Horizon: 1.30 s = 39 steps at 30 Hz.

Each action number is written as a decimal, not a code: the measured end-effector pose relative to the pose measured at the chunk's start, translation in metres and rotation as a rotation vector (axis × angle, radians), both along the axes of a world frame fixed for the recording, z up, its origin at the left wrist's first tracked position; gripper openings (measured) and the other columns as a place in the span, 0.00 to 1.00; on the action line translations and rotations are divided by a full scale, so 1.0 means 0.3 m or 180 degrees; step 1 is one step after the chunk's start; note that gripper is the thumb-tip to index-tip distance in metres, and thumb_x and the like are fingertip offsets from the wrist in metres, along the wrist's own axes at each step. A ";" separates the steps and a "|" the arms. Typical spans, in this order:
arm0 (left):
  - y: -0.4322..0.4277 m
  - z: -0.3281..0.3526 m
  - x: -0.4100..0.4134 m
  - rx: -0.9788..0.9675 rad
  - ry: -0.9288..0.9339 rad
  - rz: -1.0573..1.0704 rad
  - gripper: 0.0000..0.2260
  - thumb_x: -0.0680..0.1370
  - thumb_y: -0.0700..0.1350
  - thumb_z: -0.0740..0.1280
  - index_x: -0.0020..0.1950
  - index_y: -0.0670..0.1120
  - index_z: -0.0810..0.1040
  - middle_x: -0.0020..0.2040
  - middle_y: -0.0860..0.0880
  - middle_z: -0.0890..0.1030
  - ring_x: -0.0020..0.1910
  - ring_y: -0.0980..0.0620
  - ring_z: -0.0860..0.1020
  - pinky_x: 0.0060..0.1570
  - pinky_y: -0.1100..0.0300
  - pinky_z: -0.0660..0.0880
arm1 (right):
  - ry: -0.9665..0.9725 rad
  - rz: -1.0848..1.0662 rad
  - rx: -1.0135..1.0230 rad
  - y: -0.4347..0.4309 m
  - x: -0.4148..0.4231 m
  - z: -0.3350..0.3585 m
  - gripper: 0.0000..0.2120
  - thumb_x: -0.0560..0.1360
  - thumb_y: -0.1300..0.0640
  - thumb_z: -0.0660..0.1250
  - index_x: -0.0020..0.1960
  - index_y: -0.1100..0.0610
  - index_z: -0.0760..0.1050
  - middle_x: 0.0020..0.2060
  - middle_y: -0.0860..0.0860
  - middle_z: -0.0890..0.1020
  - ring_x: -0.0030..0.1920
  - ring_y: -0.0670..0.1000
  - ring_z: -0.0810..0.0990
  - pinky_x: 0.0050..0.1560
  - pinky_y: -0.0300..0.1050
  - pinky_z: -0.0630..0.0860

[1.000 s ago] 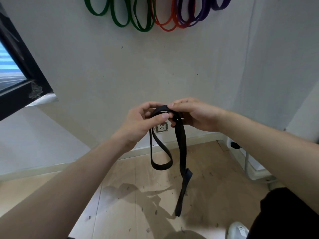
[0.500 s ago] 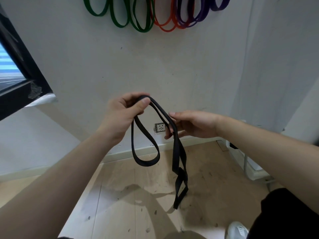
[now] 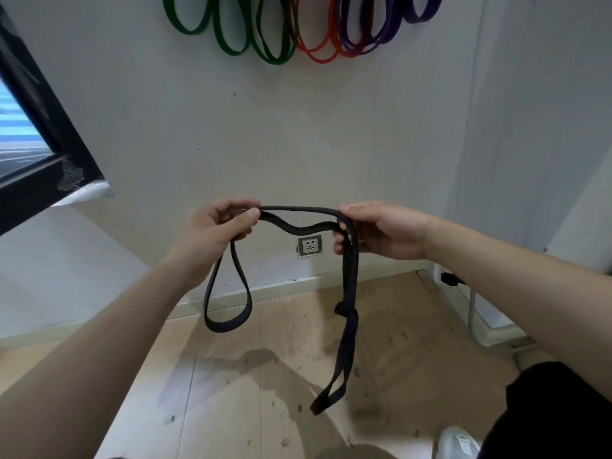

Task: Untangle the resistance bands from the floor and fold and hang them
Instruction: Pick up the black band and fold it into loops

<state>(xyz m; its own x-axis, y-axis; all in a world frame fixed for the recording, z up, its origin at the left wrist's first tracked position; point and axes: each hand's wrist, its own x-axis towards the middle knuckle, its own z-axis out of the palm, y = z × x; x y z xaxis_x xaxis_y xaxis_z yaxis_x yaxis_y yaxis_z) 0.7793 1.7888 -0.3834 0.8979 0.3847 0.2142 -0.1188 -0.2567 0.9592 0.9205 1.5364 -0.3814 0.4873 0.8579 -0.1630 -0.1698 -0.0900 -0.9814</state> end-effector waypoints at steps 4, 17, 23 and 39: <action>-0.048 0.001 -0.017 0.0082 0.0265 -0.0403 0.17 0.70 0.50 0.74 0.57 0.47 0.83 0.34 0.55 0.80 0.38 0.57 0.79 0.48 0.61 0.75 | 0.0042 -0.0070 0.0158 0.010 -0.023 0.028 0.15 0.85 0.53 0.57 0.42 0.59 0.72 0.36 0.54 0.78 0.41 0.56 0.79 0.63 0.57 0.75; -0.167 -0.019 0.019 0.0002 0.0539 -0.1279 0.19 0.71 0.54 0.72 0.58 0.45 0.83 0.49 0.46 0.84 0.48 0.48 0.79 0.52 0.53 0.75 | -0.0202 -0.0170 0.0354 0.036 -0.078 0.083 0.15 0.84 0.52 0.58 0.41 0.58 0.72 0.33 0.52 0.76 0.36 0.52 0.75 0.54 0.51 0.74; -0.210 -0.029 0.027 0.0074 0.0427 -0.1206 0.16 0.73 0.43 0.75 0.59 0.42 0.82 0.53 0.47 0.85 0.54 0.51 0.83 0.55 0.61 0.77 | -0.0560 -0.0056 0.0243 0.021 -0.072 0.076 0.14 0.83 0.53 0.60 0.47 0.61 0.76 0.36 0.54 0.78 0.37 0.51 0.76 0.52 0.48 0.73; -0.178 0.057 0.016 0.0004 -0.0317 -0.0741 0.10 0.72 0.42 0.73 0.52 0.43 0.83 0.44 0.52 0.86 0.46 0.56 0.83 0.50 0.64 0.77 | -0.0544 0.0758 0.0089 0.030 -0.054 0.030 0.13 0.80 0.49 0.61 0.49 0.59 0.77 0.51 0.57 0.82 0.59 0.57 0.81 0.68 0.54 0.74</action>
